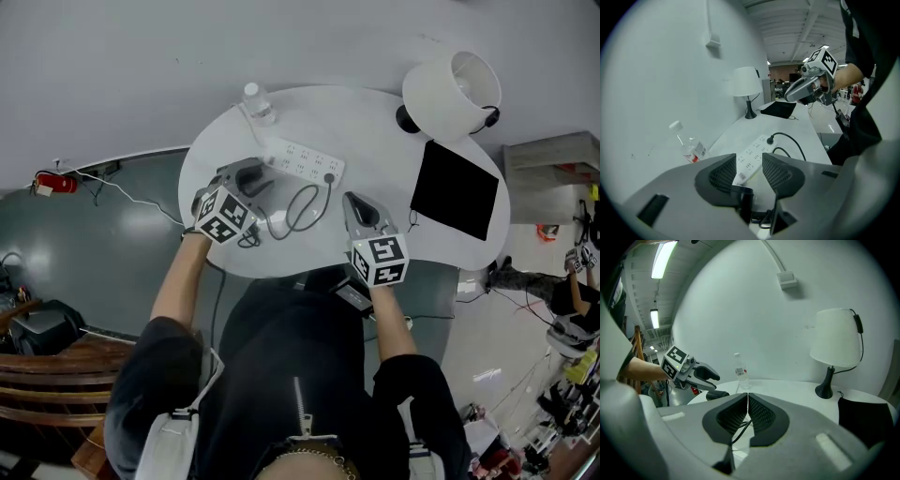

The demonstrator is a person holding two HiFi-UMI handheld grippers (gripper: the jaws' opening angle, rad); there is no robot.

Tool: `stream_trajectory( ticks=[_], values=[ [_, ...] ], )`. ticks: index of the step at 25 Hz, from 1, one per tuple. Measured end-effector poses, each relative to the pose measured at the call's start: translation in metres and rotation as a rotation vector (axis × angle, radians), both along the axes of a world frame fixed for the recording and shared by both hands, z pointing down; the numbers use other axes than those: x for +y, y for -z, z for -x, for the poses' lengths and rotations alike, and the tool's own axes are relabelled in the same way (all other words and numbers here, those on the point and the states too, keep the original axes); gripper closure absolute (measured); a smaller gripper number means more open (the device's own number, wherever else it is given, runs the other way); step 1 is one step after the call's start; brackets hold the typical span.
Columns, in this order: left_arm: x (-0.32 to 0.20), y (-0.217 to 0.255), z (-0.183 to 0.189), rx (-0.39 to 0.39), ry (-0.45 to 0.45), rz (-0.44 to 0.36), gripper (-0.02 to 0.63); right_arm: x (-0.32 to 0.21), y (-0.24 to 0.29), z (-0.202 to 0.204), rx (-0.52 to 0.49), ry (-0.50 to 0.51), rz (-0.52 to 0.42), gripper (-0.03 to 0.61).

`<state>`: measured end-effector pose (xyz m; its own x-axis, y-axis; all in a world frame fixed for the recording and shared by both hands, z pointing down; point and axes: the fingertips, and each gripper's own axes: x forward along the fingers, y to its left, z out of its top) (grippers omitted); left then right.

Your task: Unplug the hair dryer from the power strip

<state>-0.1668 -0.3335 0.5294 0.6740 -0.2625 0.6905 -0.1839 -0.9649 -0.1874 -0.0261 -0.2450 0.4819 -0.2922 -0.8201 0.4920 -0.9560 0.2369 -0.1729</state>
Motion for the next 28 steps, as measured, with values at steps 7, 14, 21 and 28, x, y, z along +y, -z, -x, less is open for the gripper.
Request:
stream_trajectory(
  ticks=[7,14,21,28],
  values=[
    [-0.006,-0.018,-0.016,-0.122,-0.144,-0.031,0.332,-0.008,-0.015,-0.009,-0.02,0.006,0.022,0.574],
    [-0.012,-0.034,-0.029,-0.281,-0.319,-0.109,0.261,-0.017,-0.021,-0.012,-0.032,0.019,0.04,0.574],
    [-0.019,-0.054,-0.045,-0.374,-0.45,-0.12,0.242,-0.022,-0.03,-0.015,-0.045,0.023,0.055,0.574],
    [-0.023,-0.082,-0.052,-0.449,-0.521,-0.096,0.232,-0.025,-0.037,-0.02,-0.06,0.005,0.069,0.574]
  ],
)
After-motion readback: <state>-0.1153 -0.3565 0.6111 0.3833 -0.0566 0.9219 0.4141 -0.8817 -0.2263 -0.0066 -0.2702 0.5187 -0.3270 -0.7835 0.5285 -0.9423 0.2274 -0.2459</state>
